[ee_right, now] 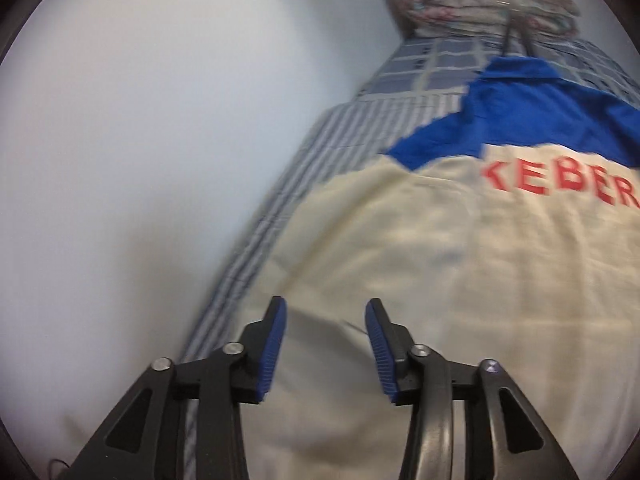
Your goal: Fold large clothes
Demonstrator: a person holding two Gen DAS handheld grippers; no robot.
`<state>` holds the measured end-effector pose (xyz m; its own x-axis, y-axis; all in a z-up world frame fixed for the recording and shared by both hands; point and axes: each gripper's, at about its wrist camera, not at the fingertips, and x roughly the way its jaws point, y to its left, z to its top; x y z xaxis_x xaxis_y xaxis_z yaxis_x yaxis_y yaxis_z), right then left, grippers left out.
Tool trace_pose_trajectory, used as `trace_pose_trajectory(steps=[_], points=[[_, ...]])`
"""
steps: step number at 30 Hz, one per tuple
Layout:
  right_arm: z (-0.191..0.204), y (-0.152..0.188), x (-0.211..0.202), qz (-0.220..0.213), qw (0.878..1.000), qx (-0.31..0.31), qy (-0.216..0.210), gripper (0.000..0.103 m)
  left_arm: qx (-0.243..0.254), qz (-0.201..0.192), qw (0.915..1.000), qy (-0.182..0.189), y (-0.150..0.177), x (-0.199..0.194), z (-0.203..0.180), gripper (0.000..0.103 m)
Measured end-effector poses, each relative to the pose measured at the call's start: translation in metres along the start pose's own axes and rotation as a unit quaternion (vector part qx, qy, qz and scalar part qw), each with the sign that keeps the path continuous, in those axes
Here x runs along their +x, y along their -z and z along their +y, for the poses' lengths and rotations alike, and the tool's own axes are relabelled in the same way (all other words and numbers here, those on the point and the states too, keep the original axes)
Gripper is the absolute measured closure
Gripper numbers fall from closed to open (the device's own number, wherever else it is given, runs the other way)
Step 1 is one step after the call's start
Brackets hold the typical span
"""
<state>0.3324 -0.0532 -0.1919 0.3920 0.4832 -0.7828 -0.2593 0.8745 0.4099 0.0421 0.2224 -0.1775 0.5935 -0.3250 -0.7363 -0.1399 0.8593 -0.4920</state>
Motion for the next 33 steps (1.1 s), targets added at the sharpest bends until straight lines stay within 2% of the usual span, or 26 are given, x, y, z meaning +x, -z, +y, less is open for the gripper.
trace_pose_trajectory(steps=[4,6,8,11,15,19,23,27,33], points=[[-0.04,0.016,-0.023,0.012,1.0,0.027,-0.006,0.053,0.015,-0.031,0.9994,-0.004,-0.005,-0.017,-0.014,0.078],[-0.051,0.025,-0.042,0.014,0.998,0.043,-0.037,0.053,0.02,-0.048,0.9986,-0.006,-0.006,-0.026,-0.018,0.078],[-0.053,0.032,-0.065,0.013,0.998,0.038,-0.056,0.053,0.017,-0.05,0.9986,0.0,-0.014,-0.026,-0.02,0.078],[-0.046,0.039,-0.09,0.013,0.999,-0.017,-0.033,0.053,0.017,-0.022,0.9989,0.039,-0.02,-0.013,-0.028,0.078],[-0.038,0.051,-0.102,0.019,0.999,-0.039,-0.028,0.053,0.055,0.039,0.9943,0.082,-0.015,0.022,-0.062,0.078],[-0.05,0.042,-0.09,0.015,0.999,-0.03,-0.023,0.053,0.064,0.076,0.9916,0.083,-0.011,0.063,-0.084,0.078],[-0.067,0.024,-0.062,0.015,0.999,-0.003,-0.033,0.051,0.071,0.118,0.9887,0.059,-0.002,0.096,-0.087,0.078],[-0.088,-0.002,-0.028,0.013,0.998,0.047,-0.047,0.048,0.08,0.14,0.9853,0.056,0.008,0.105,-0.082,0.078],[-0.109,-0.034,0.029,0.009,0.993,0.099,-0.06,0.047,0.068,0.145,0.9852,0.06,0.012,0.107,-0.069,0.078]])
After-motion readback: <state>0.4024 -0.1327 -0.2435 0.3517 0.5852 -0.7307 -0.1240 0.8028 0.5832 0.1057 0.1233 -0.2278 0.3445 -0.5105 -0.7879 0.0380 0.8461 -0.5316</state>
